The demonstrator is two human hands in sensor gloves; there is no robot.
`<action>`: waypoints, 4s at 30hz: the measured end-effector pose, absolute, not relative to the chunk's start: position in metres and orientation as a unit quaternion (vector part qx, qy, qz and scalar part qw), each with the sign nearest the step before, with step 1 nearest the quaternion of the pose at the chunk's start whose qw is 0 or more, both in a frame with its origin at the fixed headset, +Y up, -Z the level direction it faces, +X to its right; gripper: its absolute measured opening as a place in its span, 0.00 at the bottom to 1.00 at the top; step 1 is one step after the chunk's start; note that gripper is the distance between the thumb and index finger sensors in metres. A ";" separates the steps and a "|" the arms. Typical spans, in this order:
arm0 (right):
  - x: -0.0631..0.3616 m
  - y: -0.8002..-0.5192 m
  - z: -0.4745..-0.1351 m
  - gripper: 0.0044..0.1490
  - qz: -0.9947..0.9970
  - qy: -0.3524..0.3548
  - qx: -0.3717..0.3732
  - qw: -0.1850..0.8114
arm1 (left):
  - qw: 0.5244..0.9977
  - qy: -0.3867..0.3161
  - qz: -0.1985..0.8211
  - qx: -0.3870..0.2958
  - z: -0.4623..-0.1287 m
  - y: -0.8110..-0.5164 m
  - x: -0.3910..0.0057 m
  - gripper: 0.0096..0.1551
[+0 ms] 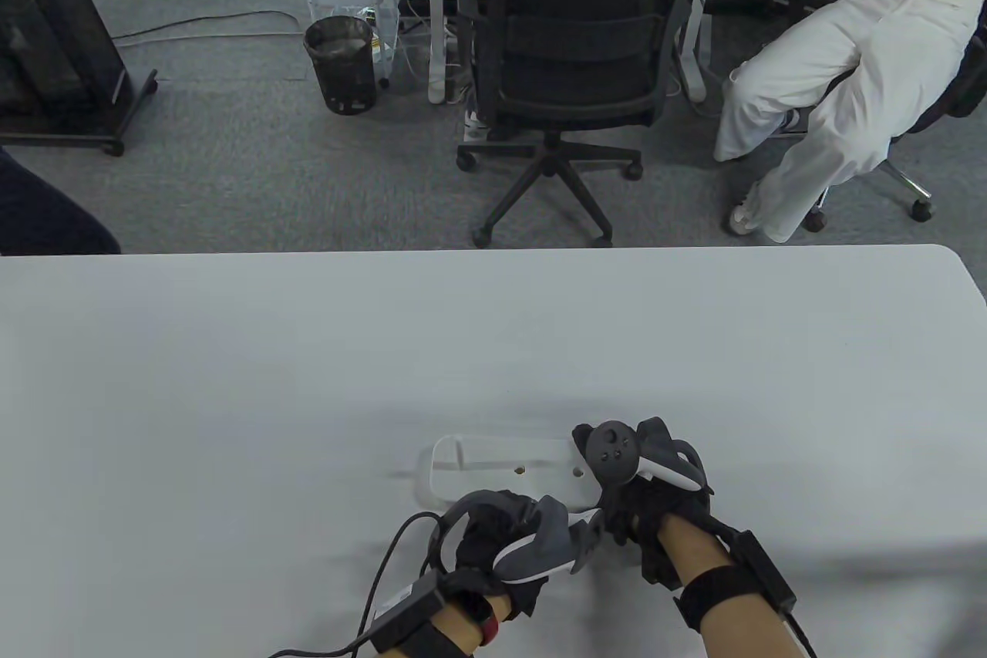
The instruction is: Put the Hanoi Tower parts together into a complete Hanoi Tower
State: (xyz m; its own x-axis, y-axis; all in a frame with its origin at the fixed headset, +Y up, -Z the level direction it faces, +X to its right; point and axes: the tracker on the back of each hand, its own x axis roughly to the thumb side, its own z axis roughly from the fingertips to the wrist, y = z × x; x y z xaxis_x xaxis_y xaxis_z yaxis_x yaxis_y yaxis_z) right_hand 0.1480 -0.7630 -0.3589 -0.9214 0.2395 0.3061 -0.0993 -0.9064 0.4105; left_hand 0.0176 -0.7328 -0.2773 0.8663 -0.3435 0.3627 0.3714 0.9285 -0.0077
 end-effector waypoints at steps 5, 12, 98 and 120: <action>0.148 -0.763 -0.359 0.74 0.960 0.197 0.178 0.088 | 0.957 -0.172 -0.233 -0.029 -0.275 -0.744 0.029 0.32; 0.149 -0.763 -0.359 0.74 0.960 0.195 0.180 0.091 | 0.957 -0.172 -0.230 -0.045 -0.276 -0.746 0.031 0.31; 0.149 -0.767 -0.361 0.74 0.961 0.195 0.176 0.093 | 0.918 -0.169 0.259 0.248 -0.315 -0.642 -0.086 0.26; 0.150 -0.769 -0.361 0.74 0.960 0.194 0.174 0.097 | 0.934 -0.175 0.200 0.236 -0.323 -0.674 -0.071 0.25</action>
State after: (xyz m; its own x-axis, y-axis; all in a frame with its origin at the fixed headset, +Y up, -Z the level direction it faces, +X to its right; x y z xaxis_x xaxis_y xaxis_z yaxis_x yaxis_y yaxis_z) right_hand 0.1504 -0.7688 -0.3610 -0.9201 0.2547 0.2974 -0.1195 -0.9060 0.4061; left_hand -0.0709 -0.6744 -0.3228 0.8583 0.2915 0.4223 -0.4573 0.8079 0.3717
